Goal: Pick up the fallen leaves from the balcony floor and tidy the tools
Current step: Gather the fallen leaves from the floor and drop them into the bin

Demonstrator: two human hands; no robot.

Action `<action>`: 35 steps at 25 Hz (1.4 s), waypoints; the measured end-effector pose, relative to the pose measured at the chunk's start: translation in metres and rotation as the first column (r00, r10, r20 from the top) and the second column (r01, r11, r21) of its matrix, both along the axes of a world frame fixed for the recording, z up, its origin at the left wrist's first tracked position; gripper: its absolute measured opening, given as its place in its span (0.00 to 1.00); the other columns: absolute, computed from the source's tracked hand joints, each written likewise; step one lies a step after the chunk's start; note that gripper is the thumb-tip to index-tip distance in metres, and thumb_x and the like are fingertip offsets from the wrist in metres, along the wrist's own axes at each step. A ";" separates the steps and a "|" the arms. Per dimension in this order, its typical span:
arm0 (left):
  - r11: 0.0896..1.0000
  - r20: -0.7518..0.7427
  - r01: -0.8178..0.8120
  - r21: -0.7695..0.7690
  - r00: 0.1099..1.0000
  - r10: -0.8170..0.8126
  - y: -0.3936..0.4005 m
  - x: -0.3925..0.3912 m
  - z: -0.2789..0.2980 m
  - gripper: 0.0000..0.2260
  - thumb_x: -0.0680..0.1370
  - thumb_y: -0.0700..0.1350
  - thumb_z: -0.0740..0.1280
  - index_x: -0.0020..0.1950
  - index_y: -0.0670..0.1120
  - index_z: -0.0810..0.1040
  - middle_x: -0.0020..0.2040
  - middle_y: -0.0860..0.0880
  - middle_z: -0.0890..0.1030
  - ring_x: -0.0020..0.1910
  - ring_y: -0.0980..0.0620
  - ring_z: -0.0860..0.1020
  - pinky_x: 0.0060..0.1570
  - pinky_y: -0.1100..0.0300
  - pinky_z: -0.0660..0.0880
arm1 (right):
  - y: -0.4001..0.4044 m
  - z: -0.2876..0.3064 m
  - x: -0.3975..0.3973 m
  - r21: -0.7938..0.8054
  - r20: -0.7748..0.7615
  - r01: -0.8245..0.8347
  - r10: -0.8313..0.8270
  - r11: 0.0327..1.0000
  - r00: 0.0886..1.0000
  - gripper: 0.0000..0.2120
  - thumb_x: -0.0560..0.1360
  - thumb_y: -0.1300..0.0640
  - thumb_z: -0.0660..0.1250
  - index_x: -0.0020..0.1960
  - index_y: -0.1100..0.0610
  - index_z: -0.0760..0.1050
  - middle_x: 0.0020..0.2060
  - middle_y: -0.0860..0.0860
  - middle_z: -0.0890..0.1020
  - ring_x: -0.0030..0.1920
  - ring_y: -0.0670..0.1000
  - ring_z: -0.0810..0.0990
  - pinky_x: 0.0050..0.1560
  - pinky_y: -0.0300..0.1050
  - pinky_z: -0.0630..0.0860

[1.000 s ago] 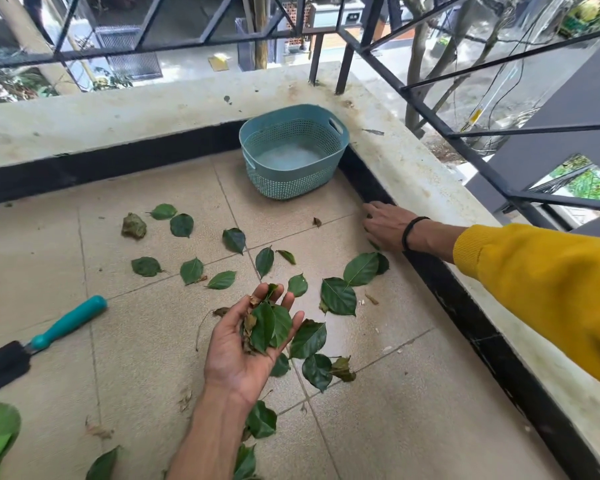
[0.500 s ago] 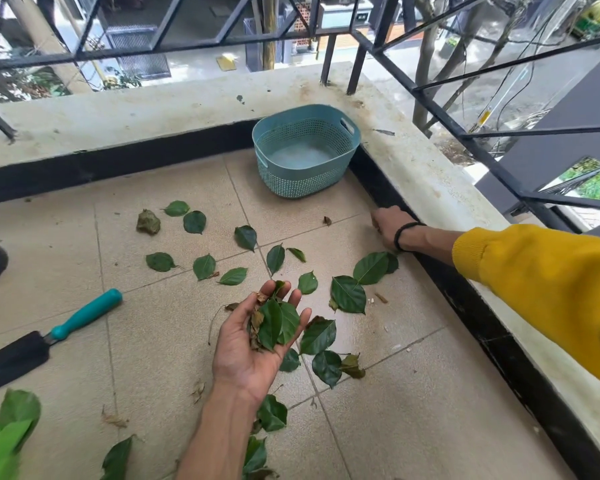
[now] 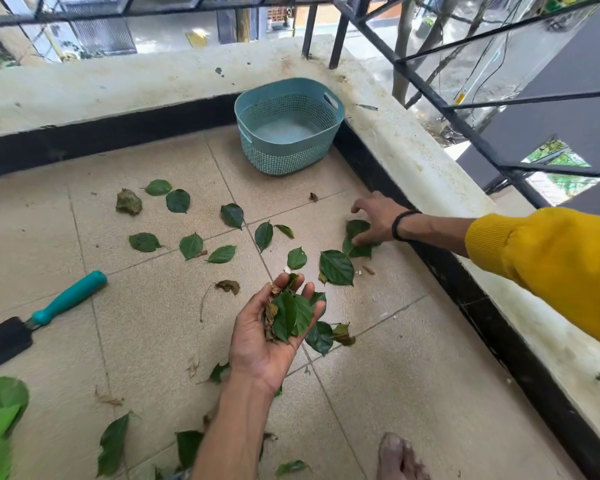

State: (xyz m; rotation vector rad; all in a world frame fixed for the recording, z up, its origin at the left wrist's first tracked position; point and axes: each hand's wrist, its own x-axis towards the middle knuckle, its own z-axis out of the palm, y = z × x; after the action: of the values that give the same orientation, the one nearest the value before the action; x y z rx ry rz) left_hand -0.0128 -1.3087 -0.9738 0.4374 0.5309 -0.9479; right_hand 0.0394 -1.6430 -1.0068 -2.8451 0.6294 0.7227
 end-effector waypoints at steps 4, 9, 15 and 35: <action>0.999 0.015 -0.012 -0.031 1.000 0.012 -0.001 0.005 0.009 0.11 0.83 0.45 0.62 0.58 0.41 0.81 0.61 0.40 0.82 0.64 0.39 0.79 0.63 0.37 0.75 | 0.003 -0.006 -0.005 0.050 -0.054 0.145 -0.142 0.988 0.988 0.43 0.65 0.37 0.78 0.73 0.52 0.65 0.70 0.56 0.71 0.65 0.58 0.74 0.61 0.52 0.76; 0.998 0.010 -0.026 -0.053 1.000 0.026 0.002 0.007 0.010 0.11 0.82 0.44 0.62 0.58 0.42 0.81 0.61 0.40 0.82 0.64 0.41 0.80 0.63 0.38 0.75 | 0.023 -0.009 -0.017 0.050 0.046 0.275 -0.277 0.960 0.960 0.31 0.69 0.53 0.79 0.67 0.58 0.72 0.60 0.57 0.78 0.56 0.57 0.79 0.47 0.45 0.76; 0.998 -0.019 -0.030 -0.056 0.999 0.029 -0.001 -0.002 -0.005 0.13 0.81 0.44 0.64 0.63 0.43 0.79 0.64 0.40 0.81 0.66 0.40 0.78 0.63 0.39 0.76 | 0.004 0.026 -0.019 0.190 0.018 0.396 -0.406 0.898 0.913 0.17 0.73 0.56 0.76 0.59 0.60 0.80 0.46 0.55 0.83 0.40 0.53 0.84 0.37 0.44 0.82; 0.994 -0.096 -0.093 -0.063 0.992 0.086 0.012 -0.014 -0.025 0.14 0.78 0.46 0.66 0.58 0.41 0.83 0.62 0.39 0.82 0.62 0.37 0.78 0.65 0.36 0.72 | 0.089 0.038 -0.060 0.192 -0.033 0.410 -0.412 0.892 0.911 0.34 0.72 0.38 0.73 0.69 0.57 0.68 0.59 0.56 0.79 0.45 0.53 0.83 0.37 0.49 0.83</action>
State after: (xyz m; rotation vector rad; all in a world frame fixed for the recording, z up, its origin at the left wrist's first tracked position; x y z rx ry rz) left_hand -0.0271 -1.2968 -0.9991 0.3075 0.5968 -0.9000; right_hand -0.0201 -1.5544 -0.9689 -2.4156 1.0537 0.6530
